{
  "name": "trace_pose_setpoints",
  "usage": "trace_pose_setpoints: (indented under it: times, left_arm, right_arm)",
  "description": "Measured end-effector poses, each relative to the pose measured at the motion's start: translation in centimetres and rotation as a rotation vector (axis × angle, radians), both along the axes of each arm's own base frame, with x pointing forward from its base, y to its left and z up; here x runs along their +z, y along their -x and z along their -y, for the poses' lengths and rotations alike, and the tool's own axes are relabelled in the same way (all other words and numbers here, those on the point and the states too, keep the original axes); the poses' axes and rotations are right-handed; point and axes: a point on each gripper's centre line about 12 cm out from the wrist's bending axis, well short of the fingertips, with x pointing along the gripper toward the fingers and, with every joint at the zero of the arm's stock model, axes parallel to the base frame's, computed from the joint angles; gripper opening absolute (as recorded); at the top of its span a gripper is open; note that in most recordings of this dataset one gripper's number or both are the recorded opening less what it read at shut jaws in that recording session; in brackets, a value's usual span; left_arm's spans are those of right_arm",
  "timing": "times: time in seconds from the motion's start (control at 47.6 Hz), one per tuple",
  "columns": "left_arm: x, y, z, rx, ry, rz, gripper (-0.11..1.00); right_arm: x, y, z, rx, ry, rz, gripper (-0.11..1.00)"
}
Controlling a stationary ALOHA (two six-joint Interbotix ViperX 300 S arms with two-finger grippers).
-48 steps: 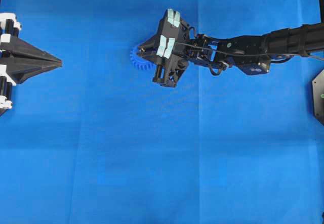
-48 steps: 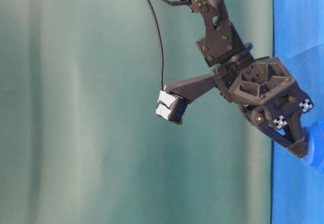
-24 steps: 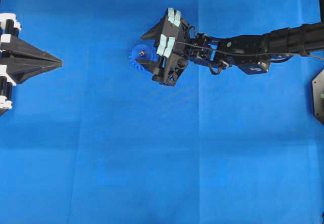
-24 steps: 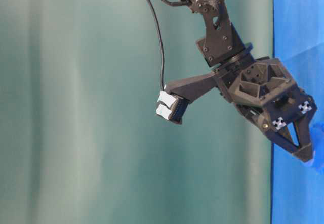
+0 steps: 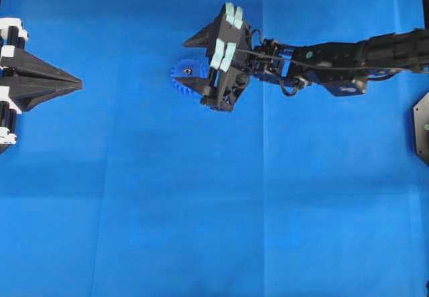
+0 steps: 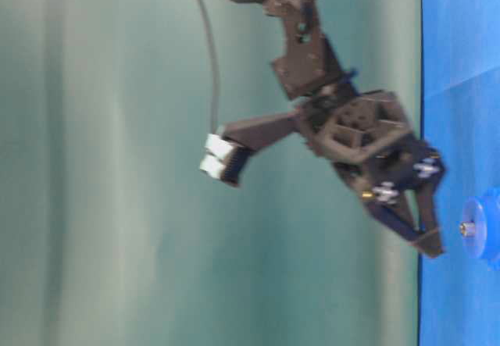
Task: Insert the shaft placed at a random location into the center hole of the small gear at another random location.
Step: 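Align and lower the shaft into the gear's center hole, then open the right gripper and withdraw it rightward from the gear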
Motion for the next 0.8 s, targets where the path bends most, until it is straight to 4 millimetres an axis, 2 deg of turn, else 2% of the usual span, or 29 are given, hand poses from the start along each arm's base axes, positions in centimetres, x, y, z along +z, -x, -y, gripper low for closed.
trace_pose_setpoints:
  times: [0.441,0.672,0.798]
  left_arm:
    - [0.0,0.0,0.0,0.0,0.0,-0.002,0.0]
    - [0.0,0.0,0.0,0.0,0.0,-0.002,0.0]
    - [0.0,0.0,0.0,0.0,0.0,-0.002,0.0]
  right_arm:
    - [5.4,0.9,-0.3,0.007,0.005,0.073,0.74]
    - [5.3,1.0,-0.5,0.014,0.003,0.063,0.74]
    - [5.2,1.8,-0.9,0.021,-0.005,0.041,0.74]
